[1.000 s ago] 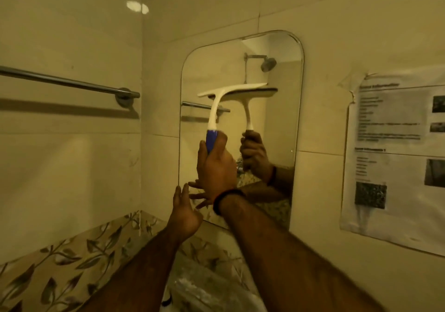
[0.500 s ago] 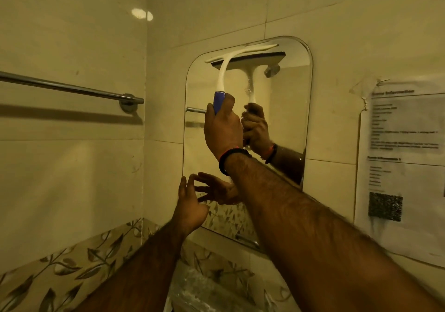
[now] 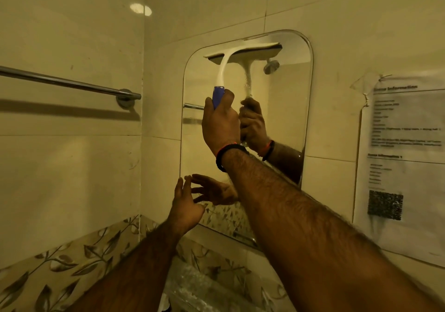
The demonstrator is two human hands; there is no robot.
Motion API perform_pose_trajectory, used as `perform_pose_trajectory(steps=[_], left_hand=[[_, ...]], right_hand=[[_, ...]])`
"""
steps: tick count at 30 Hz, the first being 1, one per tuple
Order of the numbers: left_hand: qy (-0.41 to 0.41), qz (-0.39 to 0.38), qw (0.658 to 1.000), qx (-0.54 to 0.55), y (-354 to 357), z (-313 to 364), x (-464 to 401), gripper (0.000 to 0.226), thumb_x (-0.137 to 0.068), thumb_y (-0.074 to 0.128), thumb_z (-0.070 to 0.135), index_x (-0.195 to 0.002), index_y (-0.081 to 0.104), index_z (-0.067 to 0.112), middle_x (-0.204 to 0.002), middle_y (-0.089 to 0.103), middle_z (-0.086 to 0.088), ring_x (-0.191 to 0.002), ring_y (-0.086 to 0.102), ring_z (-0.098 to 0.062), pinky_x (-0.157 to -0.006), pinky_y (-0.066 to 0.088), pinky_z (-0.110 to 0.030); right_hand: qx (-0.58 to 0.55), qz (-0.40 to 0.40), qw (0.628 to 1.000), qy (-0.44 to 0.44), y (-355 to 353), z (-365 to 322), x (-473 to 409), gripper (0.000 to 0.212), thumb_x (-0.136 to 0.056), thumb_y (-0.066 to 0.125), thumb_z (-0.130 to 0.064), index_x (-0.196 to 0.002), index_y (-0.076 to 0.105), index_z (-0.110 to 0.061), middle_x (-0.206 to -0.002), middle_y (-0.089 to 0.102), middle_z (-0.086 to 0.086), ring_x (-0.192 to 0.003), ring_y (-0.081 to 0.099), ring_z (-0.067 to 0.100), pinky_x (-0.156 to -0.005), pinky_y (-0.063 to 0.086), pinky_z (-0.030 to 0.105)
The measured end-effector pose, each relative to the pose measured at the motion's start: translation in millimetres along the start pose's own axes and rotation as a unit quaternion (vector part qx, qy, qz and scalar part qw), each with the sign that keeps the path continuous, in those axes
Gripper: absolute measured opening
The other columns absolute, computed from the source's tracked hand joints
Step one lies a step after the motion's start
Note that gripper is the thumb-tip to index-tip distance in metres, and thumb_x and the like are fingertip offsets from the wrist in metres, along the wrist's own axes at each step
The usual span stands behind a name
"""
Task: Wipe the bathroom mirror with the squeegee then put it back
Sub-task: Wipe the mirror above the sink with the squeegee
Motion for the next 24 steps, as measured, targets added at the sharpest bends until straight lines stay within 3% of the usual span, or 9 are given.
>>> perform_pose_trajectory(steps=[5, 10, 11, 13, 15, 17, 19, 24], left_hand=[[0.0, -0.033, 0.998, 0.049, 5.2, -16.3, 5.4, 0.092, -0.072, 0.064, -0.015, -0.149, 0.029, 0.021, -0.158, 0.022, -0.006, -0.132, 0.046, -0.028, -0.091, 0.057, -0.04], [0.003, -0.04, 0.998, 0.039, 9.9, -32.1, 15.7, 0.092, -0.075, 0.067, -0.013, -0.15, 0.028, 0.023, -0.157, 0.023, -0.006, -0.135, 0.043, -0.026, -0.098, 0.053, -0.044], [0.011, -0.037, 0.999, 0.029, 10.0, -33.4, 17.4, 0.091, -0.076, 0.07, -0.011, -0.15, 0.029, 0.024, -0.156, 0.024, -0.005, -0.131, 0.046, -0.019, -0.095, 0.055, -0.037], [0.033, -0.037, 0.999, 0.02, 9.3, -35.7, 21.0, 0.087, -0.077, 0.072, -0.008, -0.146, 0.033, 0.027, -0.154, 0.029, -0.001, -0.11, 0.051, 0.005, -0.075, 0.052, -0.008], [0.039, -0.039, 0.998, 0.013, 7.2, -39.2, 23.1, 0.085, -0.08, 0.07, -0.007, -0.148, 0.032, 0.028, -0.154, 0.029, 0.002, -0.098, 0.044, 0.015, -0.06, 0.041, 0.004], [0.036, -0.038, 0.999, 0.003, 2.7, -40.8, 27.3, 0.084, -0.083, 0.065, -0.008, -0.149, 0.03, 0.03, -0.158, 0.024, 0.002, -0.115, 0.038, 0.011, -0.067, 0.037, 0.003], [0.038, -0.037, 0.999, -0.006, -1.3, -40.9, 31.9, 0.079, -0.087, 0.058, -0.006, -0.149, 0.029, 0.033, -0.16, 0.023, 0.002, -0.136, 0.03, -0.005, -0.091, 0.032, -0.009], [0.052, -0.069, 0.995, 0.04, -4.6, -37.5, 40.4, 0.064, -0.095, 0.057, 0.014, -0.151, 0.03, 0.028, -0.161, 0.023, 0.0, -0.138, 0.035, -0.014, -0.107, 0.038, -0.034]], right_hand=[[0.011, -0.009, 1.0, 0.01, 4.5, 17.9, 31.6, 0.041, -0.098, 0.043, -0.04, -0.129, 0.024, -0.019, -0.087, 0.059, 0.005, -0.066, 0.059, 0.017, -0.056, 0.052, 0.032], [0.021, -0.023, 0.999, 0.028, 9.6, 42.7, 83.9, 0.039, -0.098, 0.042, -0.041, -0.127, 0.025, -0.021, -0.082, 0.058, 0.004, -0.064, 0.059, 0.019, -0.056, 0.057, 0.037], [0.024, -0.029, 0.999, 0.035, 11.1, 48.1, 93.8, 0.039, -0.098, 0.041, -0.042, -0.128, 0.025, -0.021, -0.083, 0.059, 0.005, -0.064, 0.06, 0.02, -0.056, 0.057, 0.038], [0.028, -0.042, 0.997, 0.054, 13.7, 59.1, 112.7, 0.04, -0.098, 0.04, -0.044, -0.128, 0.025, -0.022, -0.085, 0.061, 0.006, -0.066, 0.061, 0.022, -0.057, 0.056, 0.039], [0.032, -0.043, 0.997, 0.064, 15.1, 66.7, 129.8, 0.04, -0.098, 0.039, -0.045, -0.128, 0.027, -0.021, -0.081, 0.058, 0.004, -0.063, 0.06, 0.021, -0.054, 0.053, 0.035], [0.029, -0.035, 0.996, 0.07, 15.5, 71.0, 145.7, 0.04, -0.098, 0.04, -0.043, -0.127, 0.03, -0.019, -0.077, 0.053, -0.002, -0.061, 0.056, 0.017, -0.05, 0.048, 0.031], [0.017, -0.035, 0.996, 0.085, 16.3, 75.4, 162.0, 0.039, -0.098, 0.041, -0.044, -0.127, 0.03, -0.02, -0.077, 0.053, -0.002, -0.063, 0.057, 0.018, -0.051, 0.05, 0.032], [0.005, -0.047, 0.989, 0.138, 20.0, 90.0, 208.2, 0.043, -0.097, 0.04, -0.047, -0.131, 0.031, -0.021, -0.087, 0.061, 0.005, -0.071, 0.064, 0.023, -0.054, 0.052, 0.031]])
Point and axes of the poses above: each hand's wrist, its own x-axis away from the middle knuckle, its own y-axis out of the palm, z = x × y, the point moved 5 cm from there along -x, towards the middle knuckle
